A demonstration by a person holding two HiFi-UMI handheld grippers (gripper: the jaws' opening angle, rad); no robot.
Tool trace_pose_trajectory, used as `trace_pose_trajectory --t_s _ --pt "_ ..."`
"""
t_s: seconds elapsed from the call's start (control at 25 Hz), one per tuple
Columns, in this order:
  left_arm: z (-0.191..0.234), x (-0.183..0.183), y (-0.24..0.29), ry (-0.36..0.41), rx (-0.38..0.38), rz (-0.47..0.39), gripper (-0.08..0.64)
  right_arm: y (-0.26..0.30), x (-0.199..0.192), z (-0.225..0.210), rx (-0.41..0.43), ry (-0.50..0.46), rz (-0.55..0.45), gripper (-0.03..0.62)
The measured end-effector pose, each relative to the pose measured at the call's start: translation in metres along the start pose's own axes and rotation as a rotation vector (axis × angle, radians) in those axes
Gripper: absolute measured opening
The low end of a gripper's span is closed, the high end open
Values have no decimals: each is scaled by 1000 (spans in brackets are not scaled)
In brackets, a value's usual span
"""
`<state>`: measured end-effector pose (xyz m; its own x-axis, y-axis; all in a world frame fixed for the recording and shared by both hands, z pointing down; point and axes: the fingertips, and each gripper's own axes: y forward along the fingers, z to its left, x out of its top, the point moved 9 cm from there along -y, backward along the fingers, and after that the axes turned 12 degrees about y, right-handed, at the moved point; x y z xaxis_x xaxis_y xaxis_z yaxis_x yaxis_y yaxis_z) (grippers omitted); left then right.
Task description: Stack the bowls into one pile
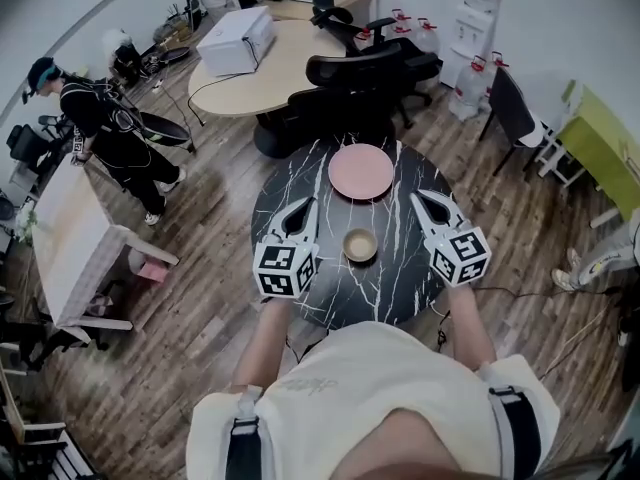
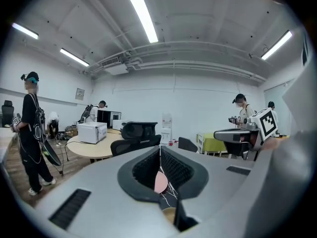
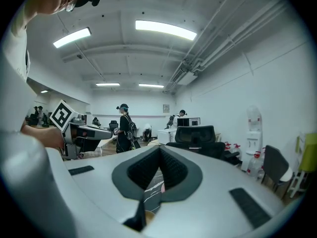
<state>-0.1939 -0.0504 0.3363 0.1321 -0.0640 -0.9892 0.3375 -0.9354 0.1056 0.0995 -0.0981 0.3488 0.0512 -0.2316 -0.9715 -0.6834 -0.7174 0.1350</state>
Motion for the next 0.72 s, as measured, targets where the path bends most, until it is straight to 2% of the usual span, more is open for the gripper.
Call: trace_pose_trajectory --t_s 0.24,0.72 --pt "0 -16 0 -56 -16 35 26 -5 -14 3 -13 24 17 6" --pt "-14 -22 4 -61 -71 32 26 -18 -27 7 -35 25 42 5"
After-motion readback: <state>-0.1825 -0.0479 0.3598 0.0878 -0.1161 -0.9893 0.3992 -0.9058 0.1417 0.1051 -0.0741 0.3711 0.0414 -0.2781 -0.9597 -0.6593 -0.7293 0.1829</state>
